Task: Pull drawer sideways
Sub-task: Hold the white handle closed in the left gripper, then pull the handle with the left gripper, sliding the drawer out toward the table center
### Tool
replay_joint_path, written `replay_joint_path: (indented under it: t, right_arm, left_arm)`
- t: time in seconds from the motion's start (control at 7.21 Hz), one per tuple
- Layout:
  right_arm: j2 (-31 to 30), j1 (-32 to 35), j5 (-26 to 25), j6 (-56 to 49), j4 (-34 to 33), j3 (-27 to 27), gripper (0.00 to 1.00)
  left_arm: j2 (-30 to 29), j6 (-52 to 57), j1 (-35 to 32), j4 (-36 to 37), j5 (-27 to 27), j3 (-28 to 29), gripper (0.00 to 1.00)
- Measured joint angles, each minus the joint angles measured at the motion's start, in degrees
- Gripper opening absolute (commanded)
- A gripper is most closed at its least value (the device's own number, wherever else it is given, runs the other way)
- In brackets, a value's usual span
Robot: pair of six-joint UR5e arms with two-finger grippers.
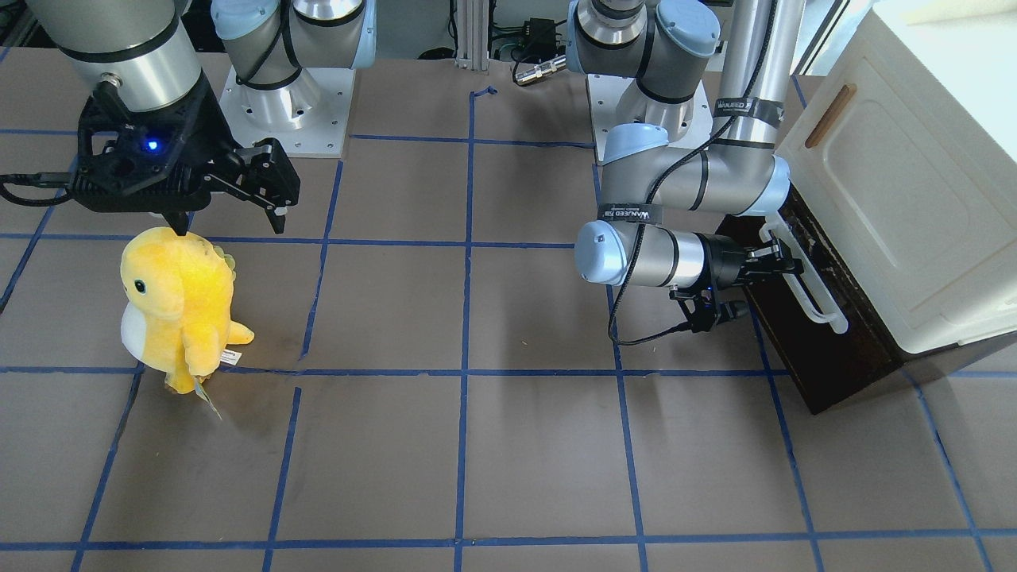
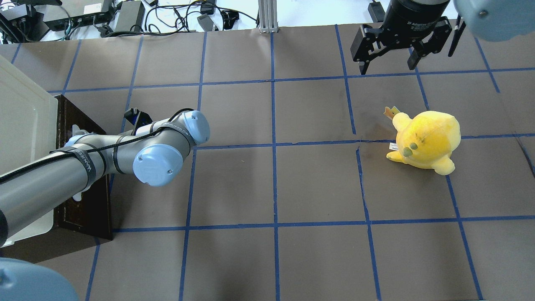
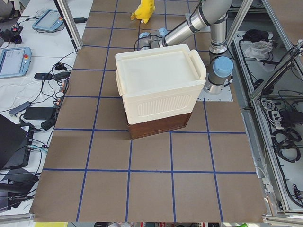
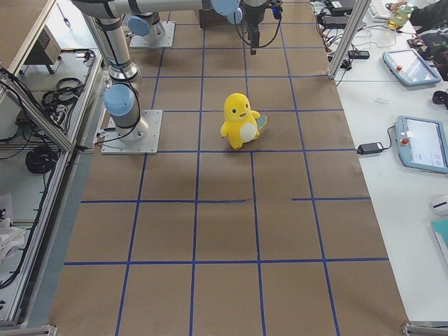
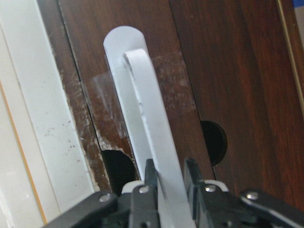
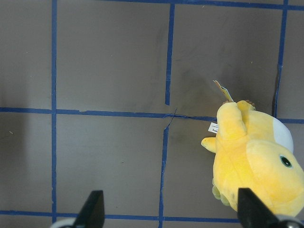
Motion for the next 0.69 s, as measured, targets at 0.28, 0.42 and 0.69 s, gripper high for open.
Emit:
replay_joint_path:
  t: [0.28, 0.42, 0.69]
  right_arm:
    - [0.0, 0.0, 0.0, 0.0, 0.0, 0.0, 1.0]
    - [0.0, 0.0, 0.0, 0.0, 0.0, 0.0, 1.0]
    - [0.0, 0.0, 0.0, 0.0, 0.0, 0.0, 1.0]
  left_arm:
    - [-0.2, 0.1, -0.2, 0.0, 0.0, 0.6, 0.28]
    - [-0.3, 0.1, -0.5, 0.0, -0.1, 1.1, 0.28]
    - [-0.3, 0.1, -1.8, 0.0, -0.2, 1.4, 0.28]
